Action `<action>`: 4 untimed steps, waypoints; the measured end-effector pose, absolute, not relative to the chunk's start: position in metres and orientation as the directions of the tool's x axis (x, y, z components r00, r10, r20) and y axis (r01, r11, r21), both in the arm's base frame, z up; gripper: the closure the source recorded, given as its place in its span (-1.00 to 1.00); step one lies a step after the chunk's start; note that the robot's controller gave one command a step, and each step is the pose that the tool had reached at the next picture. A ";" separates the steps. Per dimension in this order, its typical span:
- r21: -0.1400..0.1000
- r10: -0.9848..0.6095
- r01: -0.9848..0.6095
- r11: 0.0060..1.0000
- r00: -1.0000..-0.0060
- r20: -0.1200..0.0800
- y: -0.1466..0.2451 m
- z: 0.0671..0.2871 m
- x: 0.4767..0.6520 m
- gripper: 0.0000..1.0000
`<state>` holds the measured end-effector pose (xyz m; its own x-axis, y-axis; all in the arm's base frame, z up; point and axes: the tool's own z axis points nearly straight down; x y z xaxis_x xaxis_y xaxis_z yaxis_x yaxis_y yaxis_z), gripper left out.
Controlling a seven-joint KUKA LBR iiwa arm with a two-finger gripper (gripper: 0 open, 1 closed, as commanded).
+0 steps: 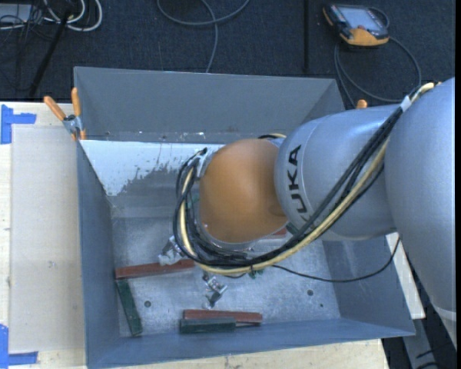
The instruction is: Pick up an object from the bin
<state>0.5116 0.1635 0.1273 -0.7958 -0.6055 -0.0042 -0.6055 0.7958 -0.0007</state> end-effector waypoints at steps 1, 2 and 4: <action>0.001 -0.785 -0.785 0.619 -0.619 0.000 0.174 0.123 0.552 -1.00; 0.000 -0.692 -0.692 0.722 -0.722 -0.002 0.165 0.076 0.574 1.00; 0.001 -0.683 -0.683 0.730 -0.730 0.000 0.187 0.187 0.549 1.00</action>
Offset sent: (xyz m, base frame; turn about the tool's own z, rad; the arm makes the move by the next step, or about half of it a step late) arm 0.0613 0.0000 -0.0549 -0.1157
